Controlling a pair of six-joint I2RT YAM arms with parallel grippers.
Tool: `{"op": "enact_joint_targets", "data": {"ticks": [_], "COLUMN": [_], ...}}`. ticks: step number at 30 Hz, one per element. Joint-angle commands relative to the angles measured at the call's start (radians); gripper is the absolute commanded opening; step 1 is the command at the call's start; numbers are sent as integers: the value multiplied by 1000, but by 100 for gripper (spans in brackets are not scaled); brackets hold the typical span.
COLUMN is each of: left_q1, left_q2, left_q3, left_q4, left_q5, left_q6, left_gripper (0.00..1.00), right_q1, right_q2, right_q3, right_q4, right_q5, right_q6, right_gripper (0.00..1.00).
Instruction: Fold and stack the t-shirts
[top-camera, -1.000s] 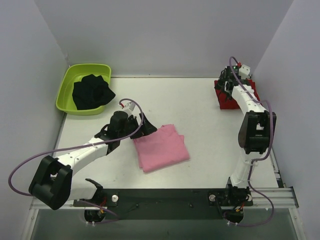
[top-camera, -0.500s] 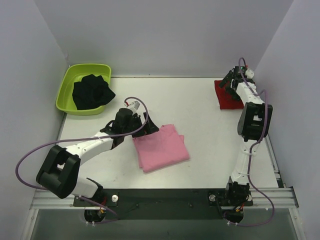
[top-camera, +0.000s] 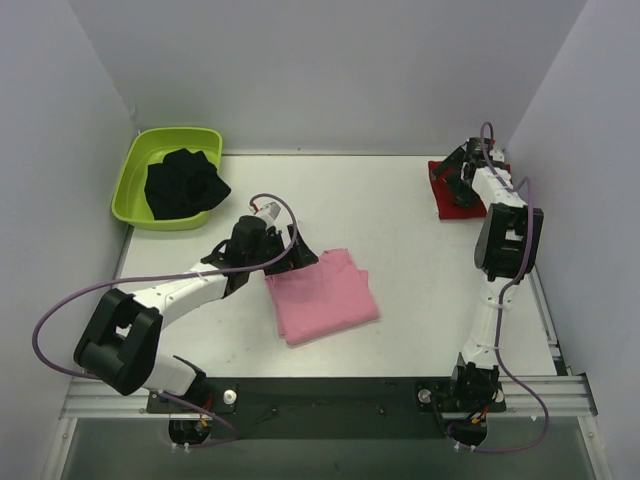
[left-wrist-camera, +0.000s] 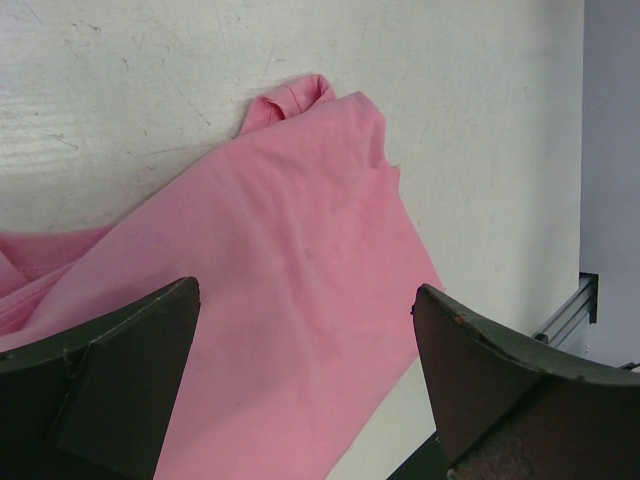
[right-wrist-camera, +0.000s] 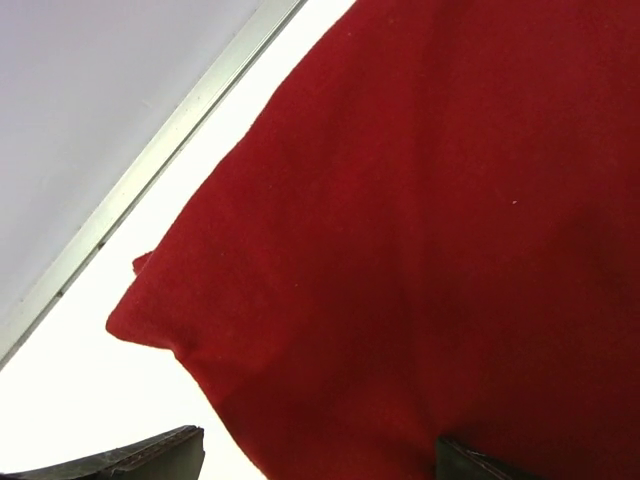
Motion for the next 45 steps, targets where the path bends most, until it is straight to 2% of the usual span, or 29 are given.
{"op": "enact_joint_targets", "data": {"ticks": [1,4,19,34,40,45], "left_q1": [-2,-2,-2,-3,-5,-5], "left_q2": [-66,-98,-276,-455,-529,-574], "left_q3": [1,-17,-112,-168,-188,-189], "left_q4": [-2,-8,-49,-153,-227,-347], "left_q5": [5,-3,-20,-38,-43,-86], "left_q6": [18,15,-13,-21,-36,-25], "left_gripper": [97,97,97,97,98,98], "right_q1": [4,5,74,186,206,245], "right_q2": [2,-18,-266,-345,-453,-636], "right_q3": [-71,-103,-548,-666,-684,-744], "right_q4": [-95,-92,112,184,197,271], "right_q5": [-67,-70,-57,-13,80,176], "right_q6": [70,76,199,311,258,106], "right_gripper": [100,100,100,100,100,100]}}
